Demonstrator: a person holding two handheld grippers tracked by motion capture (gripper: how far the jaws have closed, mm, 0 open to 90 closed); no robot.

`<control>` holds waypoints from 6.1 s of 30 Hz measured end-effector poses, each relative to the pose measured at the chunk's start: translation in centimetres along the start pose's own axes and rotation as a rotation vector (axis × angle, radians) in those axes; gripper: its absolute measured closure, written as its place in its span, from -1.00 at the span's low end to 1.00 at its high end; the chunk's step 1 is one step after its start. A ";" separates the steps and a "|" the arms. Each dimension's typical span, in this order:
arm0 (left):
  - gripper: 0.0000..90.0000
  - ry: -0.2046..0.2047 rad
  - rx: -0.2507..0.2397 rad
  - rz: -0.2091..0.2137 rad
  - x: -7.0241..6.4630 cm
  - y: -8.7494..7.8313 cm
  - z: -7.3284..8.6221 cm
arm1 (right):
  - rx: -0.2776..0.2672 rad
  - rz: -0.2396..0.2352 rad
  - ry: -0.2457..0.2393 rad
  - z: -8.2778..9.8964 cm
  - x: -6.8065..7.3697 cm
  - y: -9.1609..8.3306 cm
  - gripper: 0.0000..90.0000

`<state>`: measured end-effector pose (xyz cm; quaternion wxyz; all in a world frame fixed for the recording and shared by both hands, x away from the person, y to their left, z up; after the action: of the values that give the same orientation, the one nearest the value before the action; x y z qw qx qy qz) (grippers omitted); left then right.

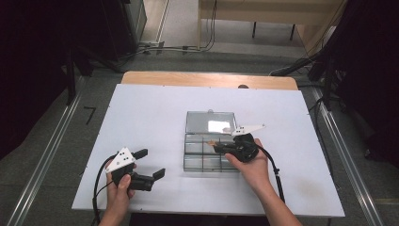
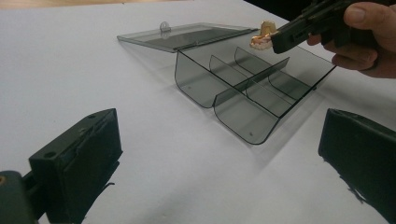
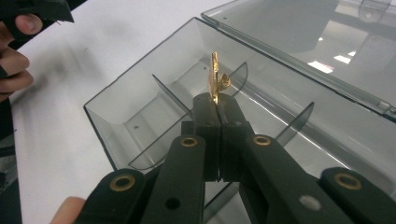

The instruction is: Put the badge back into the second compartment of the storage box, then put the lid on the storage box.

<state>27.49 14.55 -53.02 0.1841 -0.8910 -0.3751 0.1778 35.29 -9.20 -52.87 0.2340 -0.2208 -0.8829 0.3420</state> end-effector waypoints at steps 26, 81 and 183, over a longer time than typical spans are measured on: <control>-1.00 0.000 0.000 0.003 0.0 0.0 0.0 | 0.049 0.006 0.050 0.9 -1.2 1.0 0.68; -1.00 0.005 0.006 0.016 -0.3 2.4 0.1 | -0.092 0.015 0.146 -4.0 -7.3 -3.2 -1.00; -0.98 -0.175 0.133 0.038 5.3 14.9 -10.3 | -0.018 -0.031 0.414 -1.6 -11.8 0.8 -0.03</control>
<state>44.66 6.76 -51.87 0.2059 -0.8648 -0.3603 0.2827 45.71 -14.38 -55.50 0.4137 -0.2746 -0.8223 0.2779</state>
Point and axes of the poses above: each handheld gripper's, and its own axes: y roughly forward along the jaws, z roughly out of its underside, x roughly to its left, the point moved 9 cm from there along y, roughly forward along the jaws, and after that the axes turned 7 degrees about x, right-handed, at the moved point
